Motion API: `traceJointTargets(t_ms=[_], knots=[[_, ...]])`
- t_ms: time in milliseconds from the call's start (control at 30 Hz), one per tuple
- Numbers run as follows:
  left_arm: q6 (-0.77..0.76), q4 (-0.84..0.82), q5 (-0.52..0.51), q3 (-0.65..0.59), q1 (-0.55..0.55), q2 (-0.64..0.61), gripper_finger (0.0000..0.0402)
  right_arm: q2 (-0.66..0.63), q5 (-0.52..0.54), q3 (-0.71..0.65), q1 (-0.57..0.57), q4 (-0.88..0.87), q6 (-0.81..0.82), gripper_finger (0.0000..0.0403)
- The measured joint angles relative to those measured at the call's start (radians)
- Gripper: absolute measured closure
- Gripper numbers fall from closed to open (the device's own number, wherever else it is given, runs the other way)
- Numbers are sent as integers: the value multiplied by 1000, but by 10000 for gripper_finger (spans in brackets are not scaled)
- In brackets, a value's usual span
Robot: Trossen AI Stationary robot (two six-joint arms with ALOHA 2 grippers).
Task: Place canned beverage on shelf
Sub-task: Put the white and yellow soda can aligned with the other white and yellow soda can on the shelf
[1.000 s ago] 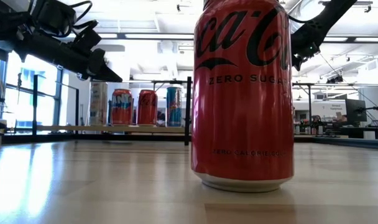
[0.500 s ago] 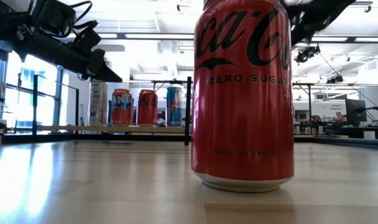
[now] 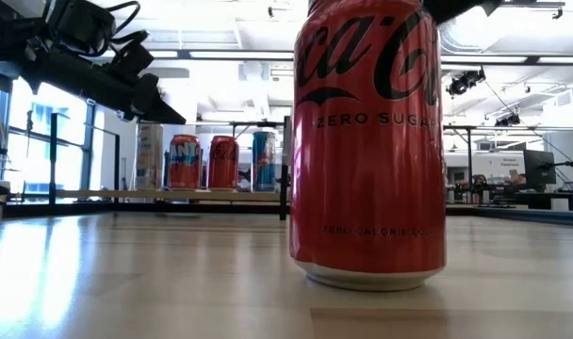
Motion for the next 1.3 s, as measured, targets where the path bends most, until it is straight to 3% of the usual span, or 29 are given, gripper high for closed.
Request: traceJointTargets(t_ms=[200, 467, 633, 967, 1167, 1300], knots=[[2, 29, 1, 0, -18, 0, 401, 233, -5, 221, -24, -23, -54, 160], [10, 32, 12, -3, -22, 0, 402, 544, -156, 560, -72, -108, -119, 160], [11, 28, 15, -4, -22, 0, 402, 670, -169, 698, -114, -153, -130, 160], [20, 29, 15, -4, -22, 0, 401, 741, -182, 789, -154, -184, -142, 159], [18, 28, 15, -4, -22, 0, 402, 741, -177, 791, -154, -172, -164, 105], [18, 29, 15, -4, -22, 0, 402, 740, -176, 792, -153, -175, -168, 90]])
